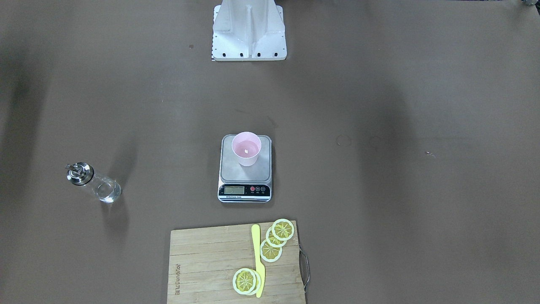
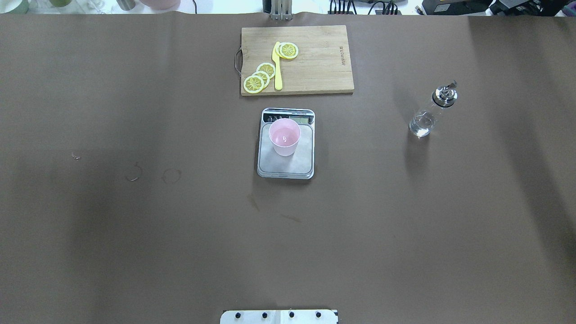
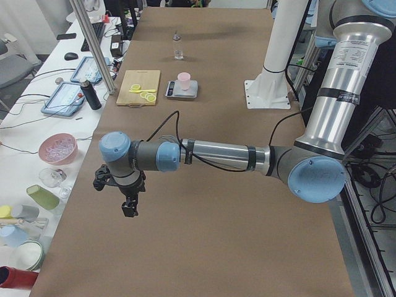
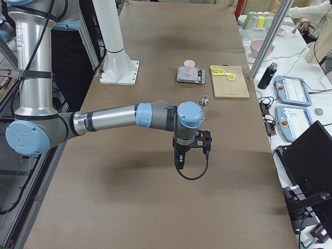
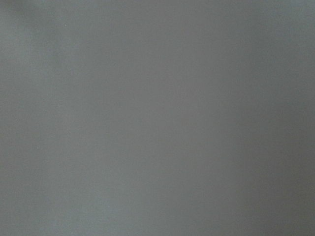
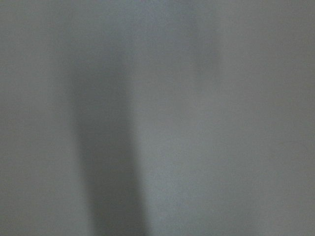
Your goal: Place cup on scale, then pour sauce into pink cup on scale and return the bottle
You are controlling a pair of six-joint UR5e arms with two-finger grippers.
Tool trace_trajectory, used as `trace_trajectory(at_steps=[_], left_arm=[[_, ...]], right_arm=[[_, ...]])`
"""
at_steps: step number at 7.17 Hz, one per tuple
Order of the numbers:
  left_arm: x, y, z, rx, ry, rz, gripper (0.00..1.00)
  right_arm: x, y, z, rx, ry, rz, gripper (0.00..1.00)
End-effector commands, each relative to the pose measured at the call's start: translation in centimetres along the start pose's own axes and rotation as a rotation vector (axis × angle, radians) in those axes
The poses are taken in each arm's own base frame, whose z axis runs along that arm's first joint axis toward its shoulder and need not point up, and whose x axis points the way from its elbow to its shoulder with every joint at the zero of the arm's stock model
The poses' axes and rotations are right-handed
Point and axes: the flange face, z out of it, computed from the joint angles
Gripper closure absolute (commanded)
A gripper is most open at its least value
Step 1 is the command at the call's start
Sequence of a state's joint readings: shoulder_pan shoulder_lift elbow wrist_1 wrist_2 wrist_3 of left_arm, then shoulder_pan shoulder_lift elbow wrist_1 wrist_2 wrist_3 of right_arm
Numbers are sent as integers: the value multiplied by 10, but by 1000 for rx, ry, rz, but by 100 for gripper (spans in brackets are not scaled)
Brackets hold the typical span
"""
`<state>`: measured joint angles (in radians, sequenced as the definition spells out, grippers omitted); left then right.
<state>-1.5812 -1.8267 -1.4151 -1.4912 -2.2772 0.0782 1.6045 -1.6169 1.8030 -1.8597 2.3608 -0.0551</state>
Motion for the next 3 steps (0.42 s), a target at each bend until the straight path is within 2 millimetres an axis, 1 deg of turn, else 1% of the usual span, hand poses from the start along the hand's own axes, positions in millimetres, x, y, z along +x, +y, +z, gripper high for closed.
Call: trace_trajectory(at_steps=[1, 3], left_arm=[[2, 0, -3, 4, 0, 3, 2], [2, 0, -3, 4, 0, 3, 2]], right_arm=[[1, 0, 1, -2, -3, 4, 0], [0, -1, 1, -1, -8, 4, 0]])
